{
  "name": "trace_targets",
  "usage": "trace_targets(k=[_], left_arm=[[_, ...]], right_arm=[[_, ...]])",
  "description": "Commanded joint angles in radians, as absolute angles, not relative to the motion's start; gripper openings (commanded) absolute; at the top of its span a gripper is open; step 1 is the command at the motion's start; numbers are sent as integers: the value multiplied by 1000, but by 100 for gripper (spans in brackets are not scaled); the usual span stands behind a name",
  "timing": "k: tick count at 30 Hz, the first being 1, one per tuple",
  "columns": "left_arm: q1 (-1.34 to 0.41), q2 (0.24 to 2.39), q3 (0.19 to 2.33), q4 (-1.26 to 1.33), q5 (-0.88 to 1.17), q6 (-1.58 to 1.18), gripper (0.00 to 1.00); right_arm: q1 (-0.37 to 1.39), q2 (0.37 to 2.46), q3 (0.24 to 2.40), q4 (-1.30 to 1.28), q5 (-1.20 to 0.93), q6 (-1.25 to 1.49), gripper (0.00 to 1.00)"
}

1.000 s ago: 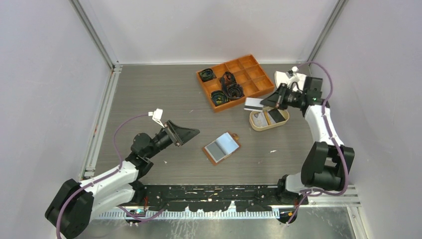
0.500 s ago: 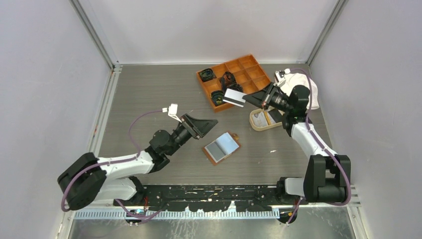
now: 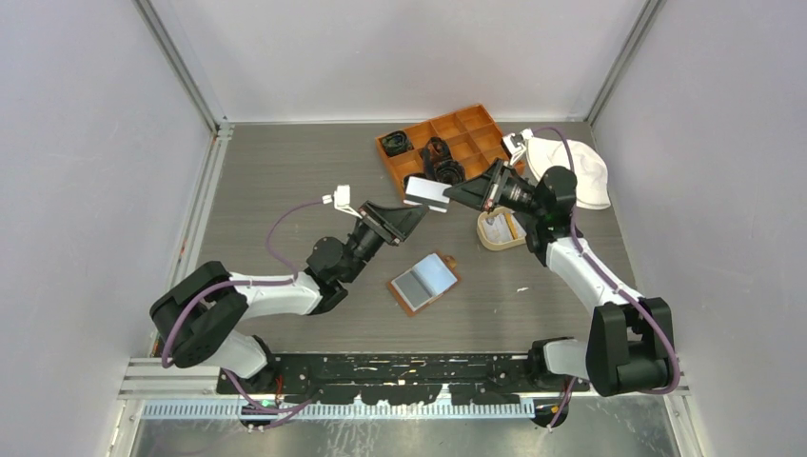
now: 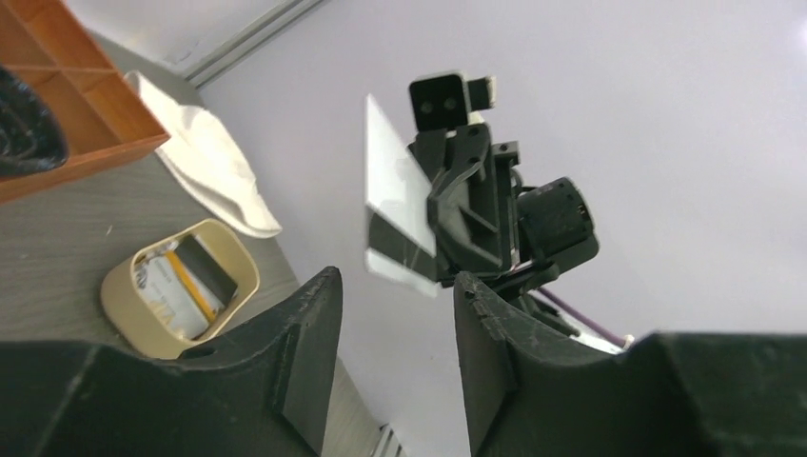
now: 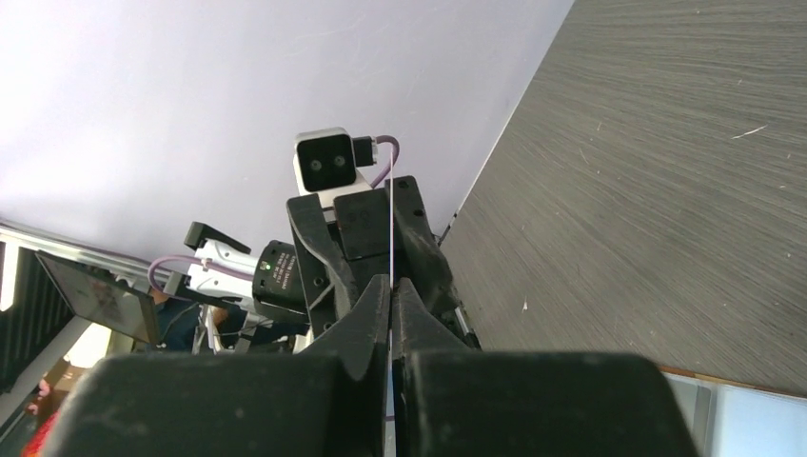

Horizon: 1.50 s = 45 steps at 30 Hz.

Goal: Put the credit cards into the card holder
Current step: Pick up the credit card from the storage box, then insert the credit card into the card holder.

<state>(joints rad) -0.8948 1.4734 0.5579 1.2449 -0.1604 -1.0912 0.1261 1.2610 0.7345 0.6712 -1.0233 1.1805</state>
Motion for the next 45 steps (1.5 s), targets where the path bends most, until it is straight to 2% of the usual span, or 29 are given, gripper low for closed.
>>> trace_targets(k=[1, 3, 9, 10, 13, 14, 18, 20, 23, 26, 28, 32, 38, 45], left_arm=[[-899, 1464, 603, 1364, -204, -1054, 46], [-899, 1459, 601, 1365, -210, -1046, 40], [-899, 1438, 589, 1367, -222, -1016, 1], [-899, 1432, 583, 1366, -225, -1008, 0], [-897, 1406, 558, 1362, -229, -981, 0], [-898, 1393, 548, 1356, -225, -969, 0], [-897, 1309, 484, 1290, -169, -922, 0], [-895, 1245, 451, 1219, -115, -894, 0], [-892, 1121, 413, 1007, -11, -851, 0], [-891, 964, 402, 732, 105, -768, 0], [-891, 875, 410, 528, 147, -715, 0], [-891, 740, 390, 320, 217, -616, 0], [-891, 675, 340, 305, 313, -541, 0], [-891, 794, 346, 358, 405, -470, 0]], right_arm=[[147, 1220, 731, 735, -1038, 1173, 1], [154, 1221, 731, 735, -1041, 1168, 1], [177, 1225, 733, 735, -1054, 1150, 1], [181, 1223, 732, 735, -1060, 1142, 1], [187, 1217, 731, 726, -1081, 1095, 3], [187, 1215, 734, 714, -1089, 1067, 11], [187, 1204, 786, 549, -1173, 836, 52], [187, 1186, 823, 339, -1204, 614, 62], [186, 1147, 918, -166, -1190, 102, 72], [187, 1125, 983, -544, -1171, -373, 75], [188, 1109, 992, -704, -1190, -629, 78], [188, 1106, 991, -1052, -1243, -1185, 93], [189, 1143, 1011, -1160, -1225, -1317, 95], [191, 1203, 1020, -1200, -1212, -1343, 92]])
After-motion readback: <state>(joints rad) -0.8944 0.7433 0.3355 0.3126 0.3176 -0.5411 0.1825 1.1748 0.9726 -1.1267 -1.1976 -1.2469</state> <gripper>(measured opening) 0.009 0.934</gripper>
